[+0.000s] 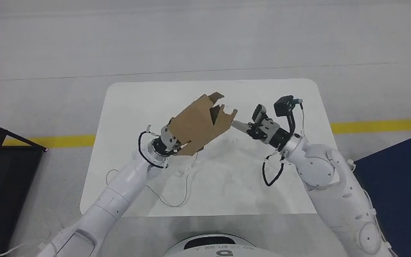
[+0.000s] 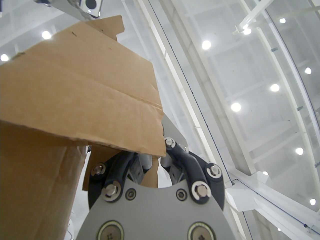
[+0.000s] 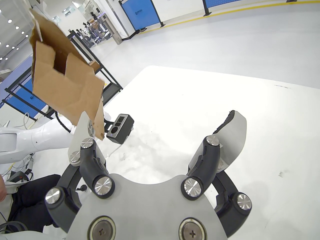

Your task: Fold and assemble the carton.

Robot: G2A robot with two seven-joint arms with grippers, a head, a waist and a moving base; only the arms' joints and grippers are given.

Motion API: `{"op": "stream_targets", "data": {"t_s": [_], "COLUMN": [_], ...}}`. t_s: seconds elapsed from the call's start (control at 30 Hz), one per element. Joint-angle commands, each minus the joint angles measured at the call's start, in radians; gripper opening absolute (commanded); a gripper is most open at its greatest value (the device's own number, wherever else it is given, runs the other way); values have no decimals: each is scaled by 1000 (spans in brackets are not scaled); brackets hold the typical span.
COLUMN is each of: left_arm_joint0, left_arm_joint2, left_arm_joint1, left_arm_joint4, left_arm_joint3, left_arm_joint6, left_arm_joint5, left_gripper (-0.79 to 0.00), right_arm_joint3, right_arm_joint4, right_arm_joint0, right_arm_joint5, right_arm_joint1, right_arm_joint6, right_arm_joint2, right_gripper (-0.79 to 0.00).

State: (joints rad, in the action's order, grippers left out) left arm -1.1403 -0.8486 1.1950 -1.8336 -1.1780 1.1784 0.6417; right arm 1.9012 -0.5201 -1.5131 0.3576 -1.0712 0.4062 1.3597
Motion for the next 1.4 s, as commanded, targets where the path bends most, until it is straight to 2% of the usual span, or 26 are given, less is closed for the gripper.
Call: {"op": "stream_targets", "data": {"t_s": [0.0, 0.13, 0.43, 0.7, 1.37], "left_arm_joint0": [2, 3, 10, 31, 66], "left_arm_joint2": [2, 11, 36, 45, 57], "left_arm_joint1": [-3, -9, -28, -39, -31], "left_arm_joint4": [27, 62, 113, 133, 193], "left_arm_joint3": [0, -12, -22, 5, 91], "left_arm_joint6": [-1, 4, 19, 54, 135], "left_arm_joint5": [1, -4, -19, -54, -135], "left_gripper": [-785, -785, -785, -785, -785], "right_arm_joint3": [6, 12, 42, 89, 154], "right_arm_joint4": [0, -10, -4, -23, -59], "right_arm_joint0": [9, 21, 18, 7, 79], "right_arm_joint5": [-15, -52, -53, -61, -85], "right_arm_joint1": [0, 0, 2, 4, -3], "right_arm_joint6": [0, 15, 42, 82, 220], "right_arm_joint2": [4, 14, 33, 22, -102], "right_gripper": [0, 0, 0, 0, 0]}}
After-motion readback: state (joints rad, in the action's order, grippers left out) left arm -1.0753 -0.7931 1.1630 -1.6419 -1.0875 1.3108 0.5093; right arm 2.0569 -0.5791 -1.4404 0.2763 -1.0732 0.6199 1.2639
